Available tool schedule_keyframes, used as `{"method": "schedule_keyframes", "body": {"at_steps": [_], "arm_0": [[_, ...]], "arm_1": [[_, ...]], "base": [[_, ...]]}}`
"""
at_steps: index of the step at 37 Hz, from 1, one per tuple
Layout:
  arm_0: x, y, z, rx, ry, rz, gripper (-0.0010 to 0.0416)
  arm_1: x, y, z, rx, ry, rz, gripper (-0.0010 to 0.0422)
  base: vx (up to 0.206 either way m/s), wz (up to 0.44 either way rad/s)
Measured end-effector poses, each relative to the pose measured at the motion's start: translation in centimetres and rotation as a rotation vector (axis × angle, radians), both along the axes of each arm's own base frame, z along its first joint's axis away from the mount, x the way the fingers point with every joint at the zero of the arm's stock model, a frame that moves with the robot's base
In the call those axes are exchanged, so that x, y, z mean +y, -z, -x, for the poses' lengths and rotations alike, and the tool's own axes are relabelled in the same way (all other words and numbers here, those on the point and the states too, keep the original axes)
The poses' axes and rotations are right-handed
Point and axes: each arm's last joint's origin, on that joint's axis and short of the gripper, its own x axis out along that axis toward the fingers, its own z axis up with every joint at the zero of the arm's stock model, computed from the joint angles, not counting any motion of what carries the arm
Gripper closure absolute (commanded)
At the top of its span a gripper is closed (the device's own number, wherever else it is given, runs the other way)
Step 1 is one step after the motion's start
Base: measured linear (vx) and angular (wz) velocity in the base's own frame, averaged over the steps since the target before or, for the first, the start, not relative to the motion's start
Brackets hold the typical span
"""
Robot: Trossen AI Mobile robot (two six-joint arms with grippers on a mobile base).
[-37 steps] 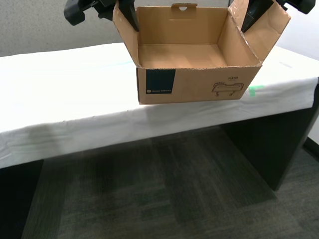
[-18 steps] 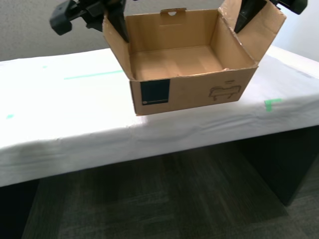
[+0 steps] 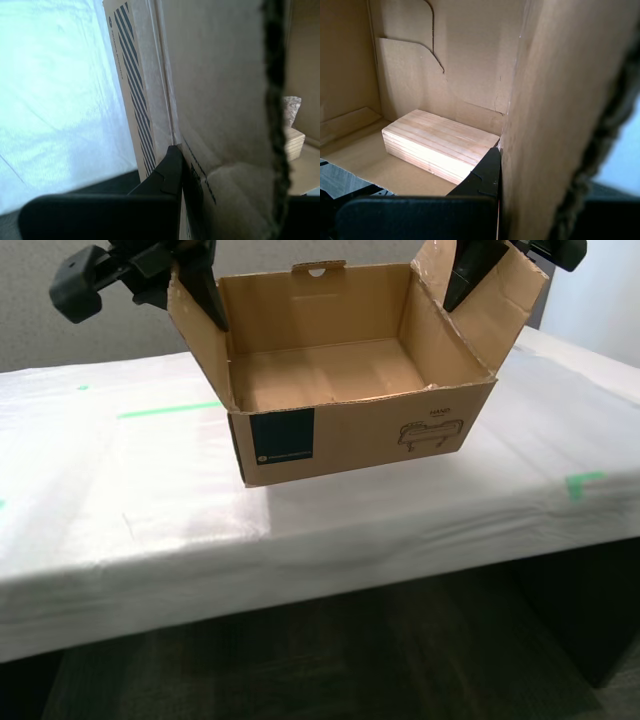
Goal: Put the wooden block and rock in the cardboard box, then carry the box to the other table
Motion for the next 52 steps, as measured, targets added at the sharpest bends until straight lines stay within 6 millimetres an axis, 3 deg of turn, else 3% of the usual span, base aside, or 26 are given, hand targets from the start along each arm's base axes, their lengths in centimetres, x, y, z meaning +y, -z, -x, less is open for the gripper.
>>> {"method": "schedule_keyframes", "body": {"at_steps": [11, 27, 41, 52], "arm_0": [[0.7, 0.0, 0.1, -0.013, -0.015, -0.009, 0.0407], [2.9, 1.3, -2.0, -0.004, -0.046, -0.014, 0.0407], [3.3, 1.2, -2.1, -0.006, -0.061, -0.016, 0.0407], [3.4, 1.3, -1.9, -0.004, -0.068, -0.014, 0.0406]], "arm_1": [[0.3, 0.0, 0.3, 0.002, 0.0, -0.031, 0.0413], [0.6, -0.3, 0.5, -0.02, 0.009, -0.054, 0.0413], [0.8, 0.2, 0.9, 0.011, -0.023, -0.072, 0.0413], [1.2, -1.0, 1.6, -0.016, -0.047, -0.025, 0.0413]], "base": [[0.165, -0.016], [0.126, -0.03], [0.087, -0.003], [0.056, 0.02]]}}
